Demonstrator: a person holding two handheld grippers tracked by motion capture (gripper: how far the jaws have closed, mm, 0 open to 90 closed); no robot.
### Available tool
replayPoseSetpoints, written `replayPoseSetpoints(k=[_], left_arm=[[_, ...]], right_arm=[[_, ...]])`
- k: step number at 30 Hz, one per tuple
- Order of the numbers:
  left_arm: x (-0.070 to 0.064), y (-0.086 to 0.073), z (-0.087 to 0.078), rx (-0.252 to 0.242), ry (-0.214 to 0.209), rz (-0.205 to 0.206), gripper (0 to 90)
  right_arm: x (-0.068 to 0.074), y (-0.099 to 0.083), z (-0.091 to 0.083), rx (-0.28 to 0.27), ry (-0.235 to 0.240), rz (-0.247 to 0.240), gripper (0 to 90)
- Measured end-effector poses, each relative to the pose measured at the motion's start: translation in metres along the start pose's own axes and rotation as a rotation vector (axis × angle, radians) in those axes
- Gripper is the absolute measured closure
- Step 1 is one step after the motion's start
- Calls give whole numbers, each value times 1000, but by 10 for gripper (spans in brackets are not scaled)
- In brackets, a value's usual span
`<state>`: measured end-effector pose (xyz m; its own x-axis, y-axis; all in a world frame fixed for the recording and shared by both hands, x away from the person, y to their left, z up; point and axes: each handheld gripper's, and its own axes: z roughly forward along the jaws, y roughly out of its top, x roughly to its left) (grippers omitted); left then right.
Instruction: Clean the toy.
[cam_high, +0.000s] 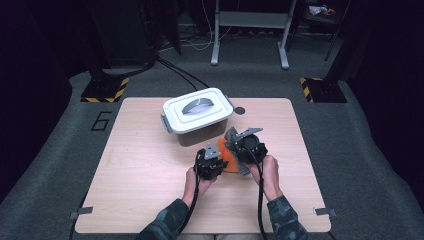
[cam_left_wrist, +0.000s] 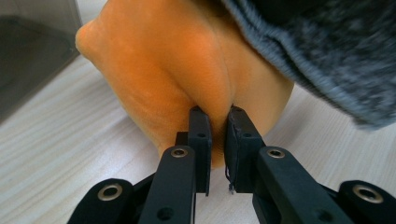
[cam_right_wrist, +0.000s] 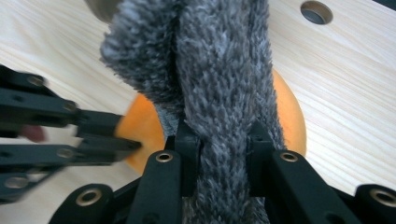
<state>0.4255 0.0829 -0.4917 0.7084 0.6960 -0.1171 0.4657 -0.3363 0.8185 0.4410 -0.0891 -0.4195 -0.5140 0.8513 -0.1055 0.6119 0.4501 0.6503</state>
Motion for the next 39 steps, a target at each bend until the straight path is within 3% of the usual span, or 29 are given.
replayPoseSetpoints(k=[2, 5, 8, 19, 23, 28, 30, 31, 35, 39], left_arm=[[-1, 0, 0, -4, -1, -9, 818], [-1, 0, 0, -3, 3, 14, 817], [0, 0, 0, -3, 2, 12, 817], [0, -1, 1, -2, -1, 11, 817], [1, -2, 1, -4, -1, 5, 817], [1, -3, 1, -7, -1, 0, 815], [2, -4, 1, -6, -4, -6, 813], [2, -4, 1, -8, -2, -5, 812], [3, -3, 0, -2, -2, -5, 808], [4, -3, 0, -5, -1, 4, 806]], right_arm=[[-1, -2, 1, 2, -8, 16, 735], [-7, -3, 1, 5, -32, 11, 736], [-15, -7, 0, 11, -46, 23, 735], [-48, -29, 8, 44, -88, 125, 733], [-57, -39, 18, 87, -103, 155, 733], [-67, -55, 40, 154, -81, 210, 733], [-69, -63, 51, 167, -74, 210, 735], [-69, -65, 51, 162, -61, 232, 735], [-73, -61, 42, 157, -74, 236, 734], [-78, -56, 19, 94, -97, 235, 734]])
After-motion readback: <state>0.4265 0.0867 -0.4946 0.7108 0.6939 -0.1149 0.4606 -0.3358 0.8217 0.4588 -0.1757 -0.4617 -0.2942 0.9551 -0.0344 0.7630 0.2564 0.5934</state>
